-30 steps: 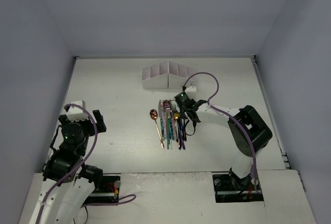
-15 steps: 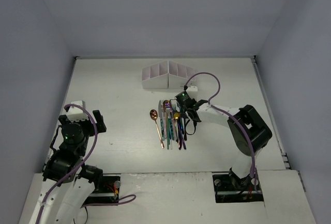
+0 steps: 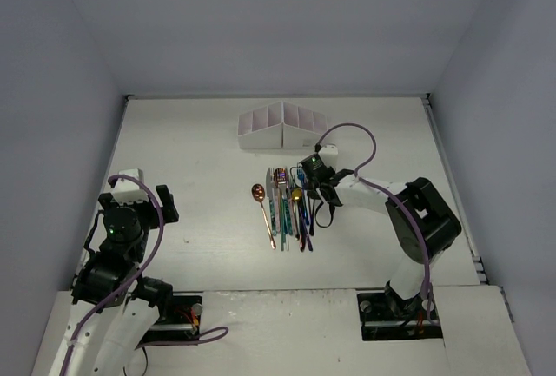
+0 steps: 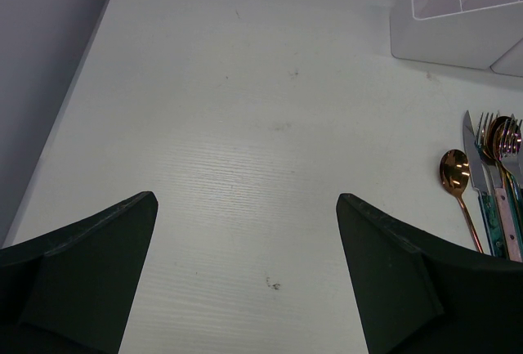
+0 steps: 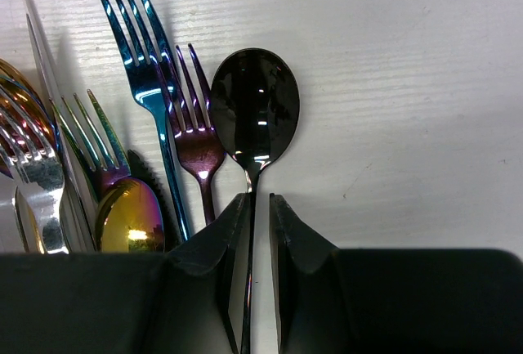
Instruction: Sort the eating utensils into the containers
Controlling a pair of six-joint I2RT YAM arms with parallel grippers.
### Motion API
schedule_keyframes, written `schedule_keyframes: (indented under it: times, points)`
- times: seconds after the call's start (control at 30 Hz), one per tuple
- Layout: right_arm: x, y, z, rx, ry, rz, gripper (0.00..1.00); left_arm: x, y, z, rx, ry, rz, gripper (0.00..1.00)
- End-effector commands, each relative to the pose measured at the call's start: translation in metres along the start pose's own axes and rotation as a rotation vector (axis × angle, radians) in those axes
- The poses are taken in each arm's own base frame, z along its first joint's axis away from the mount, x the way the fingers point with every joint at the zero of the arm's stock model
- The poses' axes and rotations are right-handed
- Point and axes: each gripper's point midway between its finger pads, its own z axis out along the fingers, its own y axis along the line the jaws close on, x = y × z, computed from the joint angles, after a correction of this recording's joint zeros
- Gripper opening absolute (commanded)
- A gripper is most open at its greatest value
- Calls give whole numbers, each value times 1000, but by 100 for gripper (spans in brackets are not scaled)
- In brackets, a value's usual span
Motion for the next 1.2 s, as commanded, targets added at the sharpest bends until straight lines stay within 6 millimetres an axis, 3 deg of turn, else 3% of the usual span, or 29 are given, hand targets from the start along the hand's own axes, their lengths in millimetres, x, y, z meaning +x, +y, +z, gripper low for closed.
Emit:
schedule_keyframes:
  times: [0.0,0.37,0.53,0.8,1.0,1.17]
  points:
    - [3,-2,-5,-4,15,39,14,-19,-7,4,21,-59,-14,90]
    - [26,-1,1,-1,80,80,15,-18,-6,4,16,-59,-13,90]
    - [27,3,-3,-11,76,69,16,-18,-6,3,14,-57,-11,90]
    - [23,-5,1,39,58,58,0,-18,-5,3,10,-57,-10,90]
    - [-16,2,-18,13,-25,15,0,-18,-5,4,8,-56,-10,90]
    - [-98,17,-75,-74,-242,5,0,-18,-4,4,2,-58,-11,90]
